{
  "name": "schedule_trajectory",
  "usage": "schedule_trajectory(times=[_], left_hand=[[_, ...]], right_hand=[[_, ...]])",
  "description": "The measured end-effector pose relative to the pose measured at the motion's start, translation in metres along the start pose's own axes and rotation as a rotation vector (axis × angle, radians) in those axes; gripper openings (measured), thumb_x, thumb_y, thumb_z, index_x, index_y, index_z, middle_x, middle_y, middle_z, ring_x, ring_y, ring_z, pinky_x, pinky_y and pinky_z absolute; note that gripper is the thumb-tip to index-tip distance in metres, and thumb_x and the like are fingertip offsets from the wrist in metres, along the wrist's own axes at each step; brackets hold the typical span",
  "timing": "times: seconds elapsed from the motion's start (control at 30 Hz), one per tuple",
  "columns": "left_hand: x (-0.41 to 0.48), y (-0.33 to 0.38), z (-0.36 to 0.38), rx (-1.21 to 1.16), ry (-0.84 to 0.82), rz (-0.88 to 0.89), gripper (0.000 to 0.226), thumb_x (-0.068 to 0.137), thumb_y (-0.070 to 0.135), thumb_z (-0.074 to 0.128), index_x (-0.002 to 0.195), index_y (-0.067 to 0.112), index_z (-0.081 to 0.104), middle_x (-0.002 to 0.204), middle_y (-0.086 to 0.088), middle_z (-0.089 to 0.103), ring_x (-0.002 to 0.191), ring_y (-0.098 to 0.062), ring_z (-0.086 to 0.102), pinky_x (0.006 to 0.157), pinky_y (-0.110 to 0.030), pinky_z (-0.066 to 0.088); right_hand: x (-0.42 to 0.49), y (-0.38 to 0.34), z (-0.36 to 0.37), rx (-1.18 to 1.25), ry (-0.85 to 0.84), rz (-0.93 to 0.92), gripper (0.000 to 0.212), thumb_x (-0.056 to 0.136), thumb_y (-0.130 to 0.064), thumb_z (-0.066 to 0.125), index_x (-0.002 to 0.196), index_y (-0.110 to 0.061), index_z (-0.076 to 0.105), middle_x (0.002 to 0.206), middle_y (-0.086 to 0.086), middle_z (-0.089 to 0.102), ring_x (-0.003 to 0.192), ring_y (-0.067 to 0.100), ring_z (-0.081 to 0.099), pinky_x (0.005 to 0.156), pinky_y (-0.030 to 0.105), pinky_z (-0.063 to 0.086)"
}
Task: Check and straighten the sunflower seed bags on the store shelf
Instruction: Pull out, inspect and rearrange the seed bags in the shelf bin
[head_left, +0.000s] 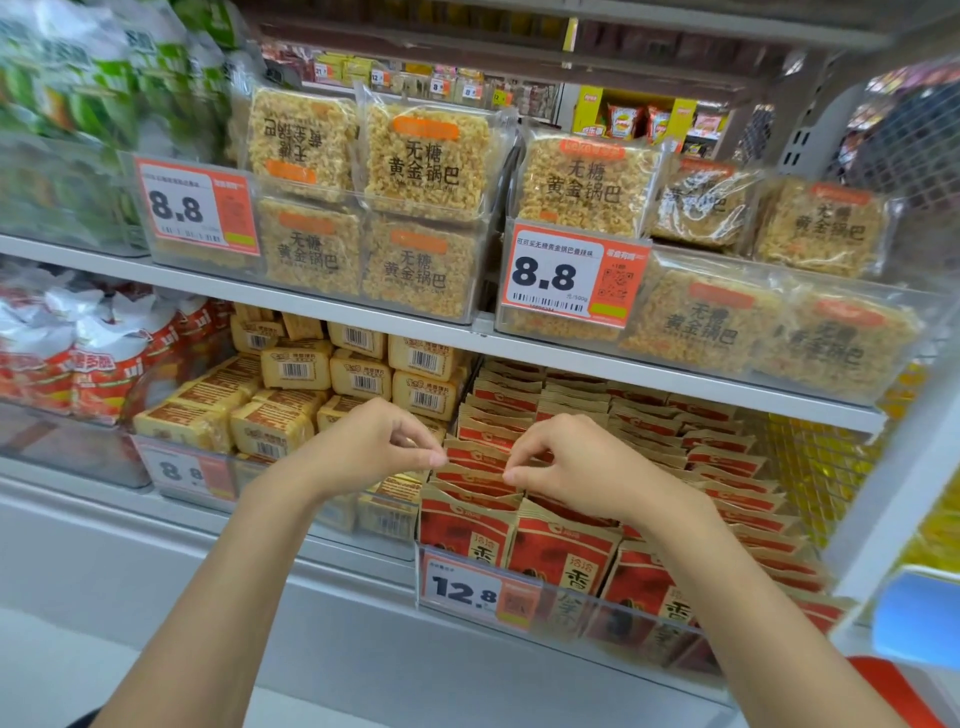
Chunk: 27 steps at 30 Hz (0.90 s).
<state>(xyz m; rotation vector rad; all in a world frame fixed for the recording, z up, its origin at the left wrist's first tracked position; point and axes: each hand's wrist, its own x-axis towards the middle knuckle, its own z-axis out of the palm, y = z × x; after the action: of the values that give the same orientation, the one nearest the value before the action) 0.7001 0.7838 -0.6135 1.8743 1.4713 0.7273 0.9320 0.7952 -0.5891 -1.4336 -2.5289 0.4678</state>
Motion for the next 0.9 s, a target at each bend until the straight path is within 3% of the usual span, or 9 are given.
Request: schedule_trajectory(times=[0.13, 0.27, 0.4, 0.47, 0.57, 0.77, 0.9], left_hand=[[0.005, 0.008, 0.009, 0.076, 0.150, 0.053, 0.010, 0.092, 0.026, 0.067, 0.086, 0.028, 0.074, 0.085, 0.018, 0.067, 0.079, 0.002, 0.060, 0.077, -0.021, 0.047], [0.006, 0.009, 0.009, 0.040, 0.099, 0.036, 0.011, 0.094, 0.023, 0.064, 0.090, 0.020, 0.074, 0.056, 0.028, 0.061, 0.052, 0.013, 0.053, 0.055, -0.009, 0.040], [0.003, 0.005, 0.002, -0.017, 0.158, 0.017, 0.013, 0.094, 0.025, 0.064, 0.089, 0.022, 0.074, 0.064, 0.020, 0.065, 0.057, 0.012, 0.055, 0.059, -0.011, 0.039], [0.003, 0.005, 0.002, -0.023, 0.211, 0.008, 0.013, 0.095, 0.024, 0.062, 0.090, 0.023, 0.074, 0.075, 0.015, 0.067, 0.064, 0.007, 0.059, 0.061, -0.011, 0.041], [0.002, 0.004, 0.003, -0.033, 0.264, 0.001, 0.013, 0.096, 0.022, 0.061, 0.092, 0.022, 0.073, 0.087, 0.012, 0.070, 0.075, -0.001, 0.062, 0.067, -0.017, 0.045], [0.000, 0.001, -0.002, -0.072, 0.310, 0.017, 0.013, 0.095, 0.021, 0.062, 0.092, 0.021, 0.075, 0.086, 0.010, 0.073, 0.082, -0.010, 0.067, 0.079, -0.032, 0.057], [-0.001, 0.001, -0.002, -0.116, 0.331, 0.030, 0.014, 0.095, 0.020, 0.062, 0.091, 0.023, 0.074, 0.083, 0.009, 0.073, 0.077, -0.011, 0.068, 0.075, -0.030, 0.056]], right_hand=[[0.000, 0.002, 0.009, 0.025, 0.160, 0.017, 0.020, 0.096, -0.034, 0.059, 0.102, -0.023, 0.075, 0.105, -0.011, 0.071, 0.101, 0.007, 0.061, 0.093, 0.031, 0.050], [0.001, 0.003, -0.002, 0.030, 0.104, 0.026, 0.016, 0.096, -0.033, 0.059, 0.100, -0.025, 0.073, 0.100, -0.014, 0.069, 0.089, 0.001, 0.061, 0.082, 0.024, 0.049], [0.013, 0.011, -0.016, 0.074, 0.280, 0.059, 0.019, 0.095, -0.025, 0.061, 0.113, -0.026, 0.069, 0.099, -0.013, 0.068, 0.092, 0.003, 0.061, 0.086, 0.024, 0.049], [0.020, 0.014, -0.012, -0.018, 0.237, 0.070, 0.025, 0.093, -0.027, 0.065, 0.116, -0.023, 0.069, 0.104, -0.010, 0.069, 0.094, 0.005, 0.060, 0.087, 0.022, 0.047], [0.025, 0.010, -0.004, -0.118, 0.198, 0.073, 0.015, 0.091, -0.028, 0.066, 0.102, -0.022, 0.076, 0.106, -0.007, 0.072, 0.095, 0.008, 0.062, 0.086, 0.026, 0.050], [0.031, 0.008, -0.001, -0.216, 0.161, 0.056, 0.013, 0.091, -0.028, 0.067, 0.095, -0.021, 0.077, 0.105, -0.006, 0.071, 0.099, 0.013, 0.063, 0.093, 0.035, 0.051], [0.018, 0.000, -0.005, -0.091, 0.365, -0.023, 0.013, 0.098, -0.026, 0.055, 0.101, -0.022, 0.066, 0.093, -0.011, 0.061, 0.089, 0.009, 0.058, 0.080, 0.028, 0.048]])
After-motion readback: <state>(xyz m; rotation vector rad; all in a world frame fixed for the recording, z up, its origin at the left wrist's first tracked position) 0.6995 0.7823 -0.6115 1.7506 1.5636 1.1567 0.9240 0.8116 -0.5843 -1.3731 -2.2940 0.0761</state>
